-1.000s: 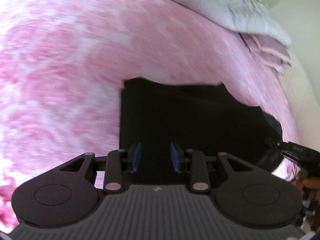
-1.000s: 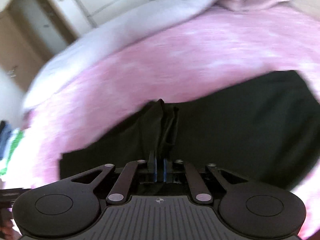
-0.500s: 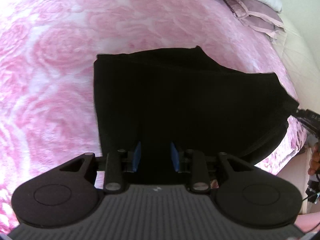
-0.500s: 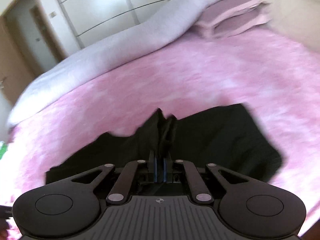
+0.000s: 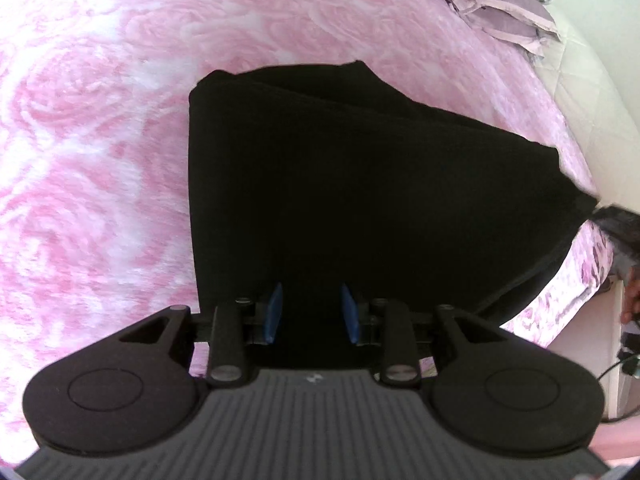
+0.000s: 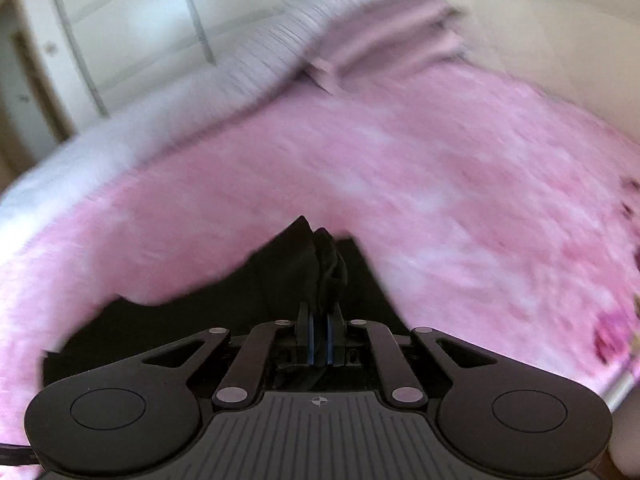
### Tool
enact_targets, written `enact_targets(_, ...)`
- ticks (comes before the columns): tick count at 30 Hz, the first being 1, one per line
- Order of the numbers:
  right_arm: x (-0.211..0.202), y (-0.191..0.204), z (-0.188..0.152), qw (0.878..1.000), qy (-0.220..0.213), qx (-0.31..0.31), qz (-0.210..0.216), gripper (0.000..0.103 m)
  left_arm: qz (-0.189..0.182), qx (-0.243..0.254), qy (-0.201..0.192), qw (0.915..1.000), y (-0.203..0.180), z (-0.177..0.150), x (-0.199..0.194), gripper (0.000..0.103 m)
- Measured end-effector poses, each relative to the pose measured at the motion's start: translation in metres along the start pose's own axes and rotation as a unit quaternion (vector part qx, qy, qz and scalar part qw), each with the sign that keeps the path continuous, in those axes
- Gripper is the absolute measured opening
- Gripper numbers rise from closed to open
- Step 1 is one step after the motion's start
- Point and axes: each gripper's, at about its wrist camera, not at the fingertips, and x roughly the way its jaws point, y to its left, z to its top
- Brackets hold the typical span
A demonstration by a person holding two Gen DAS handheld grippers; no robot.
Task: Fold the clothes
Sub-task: 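Lift the pants end with both grippers and fold it over the strip, then lay the folded end down and open both grippers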
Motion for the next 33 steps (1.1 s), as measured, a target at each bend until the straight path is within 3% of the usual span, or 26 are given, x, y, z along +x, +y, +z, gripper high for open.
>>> enact_targets(3,0.017,-0.014,-0.005,0.999,0.047,0.024,-0.003,0.005,0.005,0.001,-0.008,1.0000,-0.001,-0.004,0.000,0.027)
enact_targets(6,0.009,-0.012,-0.003,0.998,0.053,0.014,-0.016,0.011,0.014,-0.007,-0.017,0.9997,0.000,-0.006,-0.008,0.027)
enact_targets(9,-0.004,-0.006,0.002,0.996,0.029,-0.008,-0.079,0.024,0.017,-0.007,-0.035,0.9992,-0.003,-0.006,-0.019,0.027)
enact_targets(11,-0.019,0.004,0.002,0.993,-0.005,-0.039,-0.112,0.025,0.020,0.000,-0.039,0.9990,-0.004,-0.008,-0.020,0.027)
enact_targets(14,-0.020,0.023,-0.005,0.995,-0.019,-0.083,-0.052,0.025,0.029,0.025,-0.029,0.9989,-0.006,-0.013,-0.005,0.027)
enact_targets(17,0.012,0.036,-0.026,0.986,0.034,-0.145,-0.070,0.025,0.032,0.050,-0.035,0.9977,-0.008,-0.018,0.001,0.026)
enact_targets(19,0.020,0.024,-0.030,0.987,0.045,-0.119,-0.095,0.025,0.027,0.061,-0.042,0.9969,-0.010,-0.018,-0.008,0.026)
enact_targets(23,-0.017,0.019,-0.017,0.995,0.001,-0.052,-0.087,0.025,0.004,0.078,-0.063,0.9950,-0.006,-0.023,-0.014,0.026)
enact_targets(27,-0.022,0.044,-0.038,0.996,-0.007,-0.088,-0.028,0.025,-0.019,0.101,-0.076,0.9918,0.001,-0.034,-0.003,0.027)
enact_targets(29,-0.006,0.053,-0.061,0.991,0.007,-0.129,-0.031,0.026,-0.031,0.112,-0.083,0.9898,0.005,-0.039,0.003,0.027)
enact_targets(33,0.012,0.037,-0.098,0.994,-0.009,-0.109,-0.025,0.030,-0.043,0.121,-0.120,0.9844,0.009,-0.049,0.006,0.027)
